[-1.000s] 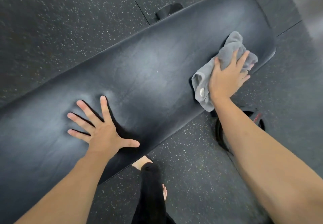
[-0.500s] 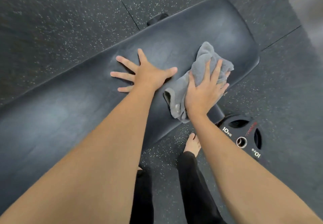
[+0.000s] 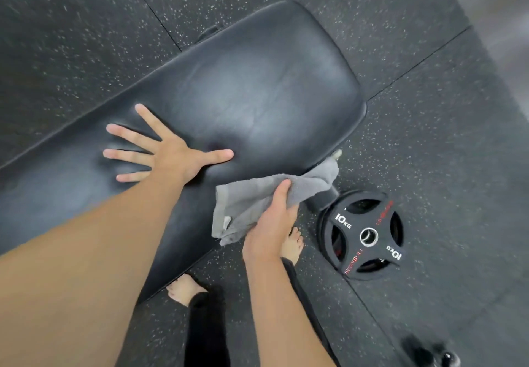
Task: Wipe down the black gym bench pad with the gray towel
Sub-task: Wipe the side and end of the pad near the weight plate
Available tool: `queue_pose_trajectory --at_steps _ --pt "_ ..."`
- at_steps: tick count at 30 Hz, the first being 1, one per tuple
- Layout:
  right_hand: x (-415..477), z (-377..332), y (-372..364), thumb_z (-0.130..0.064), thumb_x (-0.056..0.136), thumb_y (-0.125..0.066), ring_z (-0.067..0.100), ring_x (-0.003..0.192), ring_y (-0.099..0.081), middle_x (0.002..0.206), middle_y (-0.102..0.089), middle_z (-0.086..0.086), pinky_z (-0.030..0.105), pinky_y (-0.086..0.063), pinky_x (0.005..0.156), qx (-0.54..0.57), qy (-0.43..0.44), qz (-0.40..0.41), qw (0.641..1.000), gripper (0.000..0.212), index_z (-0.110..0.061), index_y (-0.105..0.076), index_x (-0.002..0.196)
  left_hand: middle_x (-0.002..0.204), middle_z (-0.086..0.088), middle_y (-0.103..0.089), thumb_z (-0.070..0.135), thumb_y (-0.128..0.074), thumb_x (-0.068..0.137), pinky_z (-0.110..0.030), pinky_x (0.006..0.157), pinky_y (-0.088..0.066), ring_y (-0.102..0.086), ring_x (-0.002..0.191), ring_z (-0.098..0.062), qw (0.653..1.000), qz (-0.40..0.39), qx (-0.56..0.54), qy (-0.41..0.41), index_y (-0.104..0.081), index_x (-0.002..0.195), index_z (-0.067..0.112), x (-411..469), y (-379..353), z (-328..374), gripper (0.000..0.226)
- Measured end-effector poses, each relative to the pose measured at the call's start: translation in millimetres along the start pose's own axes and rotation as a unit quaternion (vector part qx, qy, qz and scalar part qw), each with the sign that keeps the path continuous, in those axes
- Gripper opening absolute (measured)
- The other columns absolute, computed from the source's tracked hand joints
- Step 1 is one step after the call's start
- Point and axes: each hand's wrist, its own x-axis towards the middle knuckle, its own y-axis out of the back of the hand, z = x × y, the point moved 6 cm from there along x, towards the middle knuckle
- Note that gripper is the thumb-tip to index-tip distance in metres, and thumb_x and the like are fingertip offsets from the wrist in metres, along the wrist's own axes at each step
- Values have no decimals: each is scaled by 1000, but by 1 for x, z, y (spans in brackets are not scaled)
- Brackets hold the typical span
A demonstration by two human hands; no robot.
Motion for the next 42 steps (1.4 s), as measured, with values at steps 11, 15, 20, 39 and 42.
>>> queue_pose_trajectory --at_steps 11,15,20,39,42 --pt "-83 -410 -13 -24 103 -60 10 112 -68 128 -69 0 27 -56 95 0 86 -106 991 36 -16 -58 138 154 -25 43 73 -87 36 -77 110 8 33 142 -54 1000 12 -4 14 38 149 30 5 -2 2 174" --pt "-77 -432 -9 -25 103 -61 1 104 -67 121 -70 -6 14 -52 80 -143 137 -174 965 31 -20 -61 133 153 -25 43 75 -87 33 -77 109 8 34 142 -54 1000 10 -7 16 40 147 32 9 -5 1 176" --pt "-69 -475 -65 -34 102 -59 14 110 -64 116 -67 -10 28 -46 91 -311 240 -248 886 27 -26 -63 127 153 -27 43 75 -86 32 -78 108 7 32 142 -56 1000 22 -5 9 41 146 30 12 -6 -1 176" --pt "-173 -456 -242 -56 101 -42 37 151 -27 146 -56 -7 62 -8 122 -564 561 -319 516 45 -28 -58 133 153 -26 44 78 -85 30 -78 108 7 33 142 -56 999 34 -4 14 43 144 30 15 -8 -3 179" --pt "-177 -433 -191 -57 100 -42 40 157 -11 167 -30 -5 62 -7 124 -542 603 -281 513 62 -30 -40 156 153 -26 43 77 -86 30 -78 108 8 32 142 -55 999 34 -5 19 42 146 30 14 -8 -4 179"
